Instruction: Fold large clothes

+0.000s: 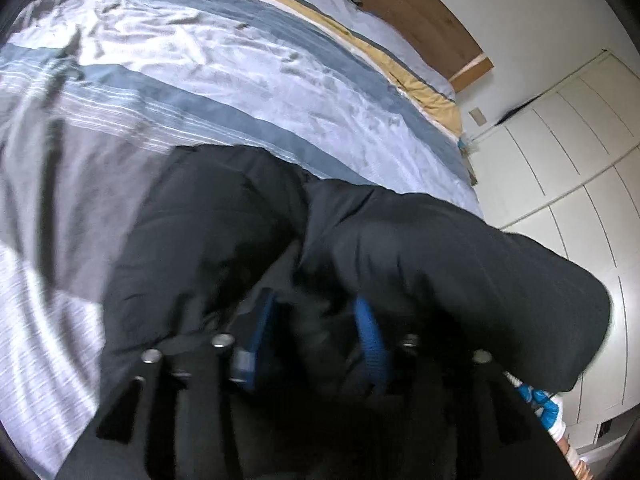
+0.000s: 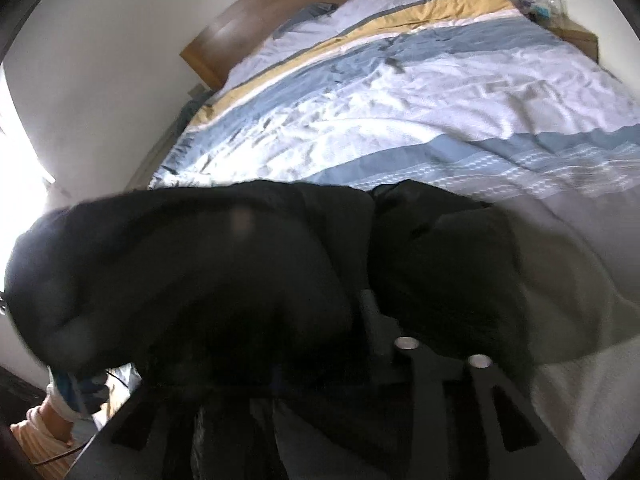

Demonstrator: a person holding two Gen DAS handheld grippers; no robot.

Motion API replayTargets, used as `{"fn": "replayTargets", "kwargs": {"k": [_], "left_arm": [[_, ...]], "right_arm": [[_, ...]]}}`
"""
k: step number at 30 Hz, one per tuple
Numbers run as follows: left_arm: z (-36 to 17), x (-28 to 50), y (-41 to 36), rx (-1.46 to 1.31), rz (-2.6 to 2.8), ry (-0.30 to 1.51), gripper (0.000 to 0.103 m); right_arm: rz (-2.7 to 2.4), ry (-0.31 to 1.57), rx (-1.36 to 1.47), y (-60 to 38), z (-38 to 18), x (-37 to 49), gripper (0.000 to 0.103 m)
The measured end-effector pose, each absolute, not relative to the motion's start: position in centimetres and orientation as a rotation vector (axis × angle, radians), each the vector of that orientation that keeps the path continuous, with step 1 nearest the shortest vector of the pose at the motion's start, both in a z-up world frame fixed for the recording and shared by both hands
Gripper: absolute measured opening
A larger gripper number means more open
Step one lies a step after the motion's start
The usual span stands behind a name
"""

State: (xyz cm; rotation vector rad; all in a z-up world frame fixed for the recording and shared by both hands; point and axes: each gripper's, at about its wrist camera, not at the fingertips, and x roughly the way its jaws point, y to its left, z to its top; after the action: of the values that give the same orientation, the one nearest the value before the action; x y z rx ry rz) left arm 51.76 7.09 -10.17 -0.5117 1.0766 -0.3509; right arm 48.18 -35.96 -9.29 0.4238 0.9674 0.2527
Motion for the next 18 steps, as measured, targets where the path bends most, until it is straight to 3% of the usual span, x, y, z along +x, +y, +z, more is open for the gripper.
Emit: {"fn": "replayTargets", "kwargs": {"k": [5, 7, 9, 18], "left_arm": [[-6.8, 49.3, 10.2, -0.51, -0.29, 1.059, 0.051], [-4.9, 48.9, 10.2, -0.49, -0.293, 1.043, 0.062], [-3.1, 48.9, 9.5, -0.456, -0.308, 1.026, 0.064], [-0.9, 51.7, 2.1, -0.371, -0.402, 1.026, 0.066]], "right_arm": [[0.206, 0.987, 0.373, -37.7, -6.3, 44.8, 0.04], [0.211, 0.97, 0.358, -37.8, -4.4, 44.3, 0.046], [0.232, 0.94, 0.338, -37.5, -2.0, 44.5, 0.053], [0.351, 0.927, 0.24, -31.7, 0.2, 48.9, 0.056]]}}
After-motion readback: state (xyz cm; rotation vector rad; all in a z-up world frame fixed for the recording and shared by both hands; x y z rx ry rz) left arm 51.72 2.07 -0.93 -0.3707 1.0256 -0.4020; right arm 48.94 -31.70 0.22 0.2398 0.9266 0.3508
